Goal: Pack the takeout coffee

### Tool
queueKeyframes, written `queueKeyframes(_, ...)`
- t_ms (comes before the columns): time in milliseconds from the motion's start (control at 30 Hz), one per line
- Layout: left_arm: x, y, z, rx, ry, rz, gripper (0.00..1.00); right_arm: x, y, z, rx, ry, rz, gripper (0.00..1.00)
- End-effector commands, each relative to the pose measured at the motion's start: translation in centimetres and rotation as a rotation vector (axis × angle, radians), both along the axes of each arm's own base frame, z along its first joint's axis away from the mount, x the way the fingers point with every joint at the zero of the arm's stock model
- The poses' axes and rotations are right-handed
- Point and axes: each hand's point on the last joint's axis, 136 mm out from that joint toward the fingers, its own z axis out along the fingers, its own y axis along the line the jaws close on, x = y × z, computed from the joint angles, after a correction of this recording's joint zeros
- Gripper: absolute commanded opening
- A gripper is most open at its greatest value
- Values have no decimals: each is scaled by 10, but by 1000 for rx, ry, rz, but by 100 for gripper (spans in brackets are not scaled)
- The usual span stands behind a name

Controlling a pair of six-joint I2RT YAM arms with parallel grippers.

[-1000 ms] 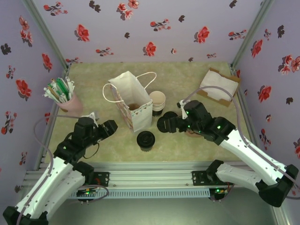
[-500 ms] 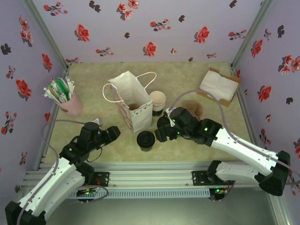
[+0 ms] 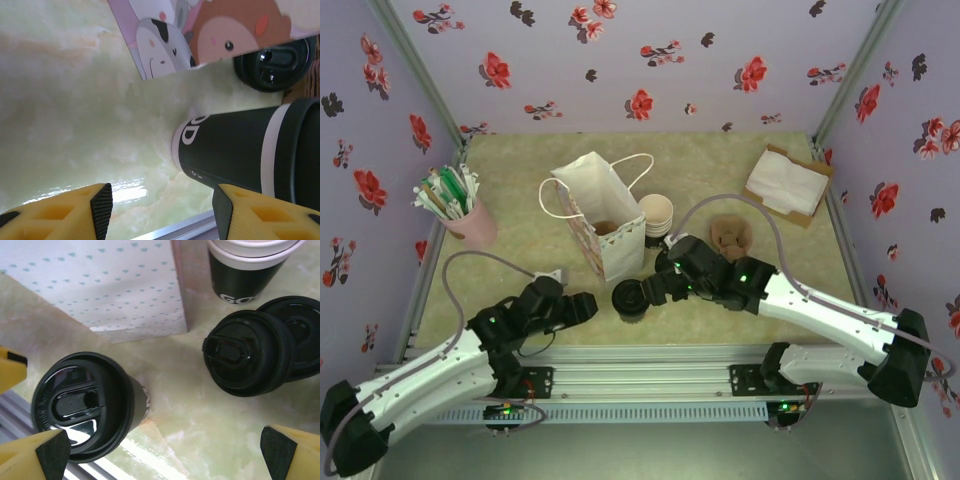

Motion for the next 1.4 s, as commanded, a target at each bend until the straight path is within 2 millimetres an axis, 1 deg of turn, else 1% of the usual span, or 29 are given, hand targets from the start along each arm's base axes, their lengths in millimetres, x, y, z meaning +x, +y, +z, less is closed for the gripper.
queueKeyframes(0, 4, -8, -2, 0, -34, 39, 57, 13, -19, 4, -27, -64, -125, 99)
queueKeyframes(133, 0, -26, -6, -1, -43, 10, 56, 18, -29, 3, -7, -47, -252, 99)
queueKeyframes(233, -2, -39, -7, -1, -55, -3, 56, 17, -31, 3, -4, -46, -256, 99)
queueKeyframes(333, -4, -49, -10, -2, -61, -7, 56, 20, -39, 5, -41, -85, -252, 99)
queueKeyframes(400, -6, -54, -10, -8, -69, -6, 56, 16, -38, 5, -45, -84, -214, 99)
queueKeyframes(467, -6, -56, -11, 2, -79, -3, 56, 9, -32, 4, -16, -70, -155, 99)
queueKeyframes(633, -5, -61, -12, 4, -96, 4, 54, 4, -29, 9, 49, -81, -131, 99)
queueKeyframes(767, -6, -71, -9, -4, -105, -15, 54, 3, -30, 5, 24, -65, -124, 98)
queueKeyframes(867, -8, -78, -9, 7, -104, -33, 54, 0, -23, 1, 17, -36, -99, 97)
queueKeyframes(1033, -13, -91, -10, -7, -103, -53, 54, -3, -12, 0, 34, -6, -58, 93)
queueKeyframes(1133, -16, -99, -11, -15, -103, -65, 54, -5, -10, 0, 28, 1, -42, 93)
queueKeyframes(1367, -20, -117, -11, -11, -106, -101, 54, -7, -13, -3, -15, 13, -51, 92)
